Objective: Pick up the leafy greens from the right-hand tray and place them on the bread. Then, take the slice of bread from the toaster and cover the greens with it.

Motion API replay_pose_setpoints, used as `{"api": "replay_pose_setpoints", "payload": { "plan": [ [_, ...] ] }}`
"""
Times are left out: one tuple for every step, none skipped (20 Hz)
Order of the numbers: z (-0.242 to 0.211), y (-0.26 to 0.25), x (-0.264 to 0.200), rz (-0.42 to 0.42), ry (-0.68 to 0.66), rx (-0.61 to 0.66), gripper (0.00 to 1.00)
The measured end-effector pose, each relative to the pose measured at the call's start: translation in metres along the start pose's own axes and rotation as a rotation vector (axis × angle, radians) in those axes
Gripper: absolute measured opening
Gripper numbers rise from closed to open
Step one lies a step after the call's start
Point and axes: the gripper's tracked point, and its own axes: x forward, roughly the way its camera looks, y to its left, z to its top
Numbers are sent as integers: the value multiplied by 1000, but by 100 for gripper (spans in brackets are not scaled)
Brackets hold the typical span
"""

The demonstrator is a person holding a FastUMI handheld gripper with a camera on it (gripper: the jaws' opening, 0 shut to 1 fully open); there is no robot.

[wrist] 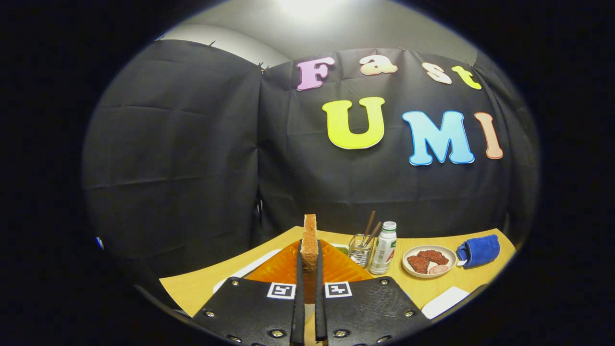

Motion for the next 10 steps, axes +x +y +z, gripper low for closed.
{"api": "replay_pose_setpoints", "payload": {
  "plan": [
    [-1, -8, -3, -12, 0, -6, 8],
    [-4, -18, -6, -27, 2, -14, 8],
    [-9, -26, -8, -39, 8, -21, 8],
    [-16, -33, -9, -46, 17, -23, 8],
    [-23, -38, -9, -51, 30, -28, 8],
    [-31, -42, -10, -54, 45, -31, 8],
    [-37, -47, -11, -63, 57, -32, 8],
    [-44, -51, -9, -67, 66, -29, 8],
    [-50, -54, -8, -67, 77, -27, 8],
    [-58, -57, -6, -70, 92, -27, 8]
  ]
}}
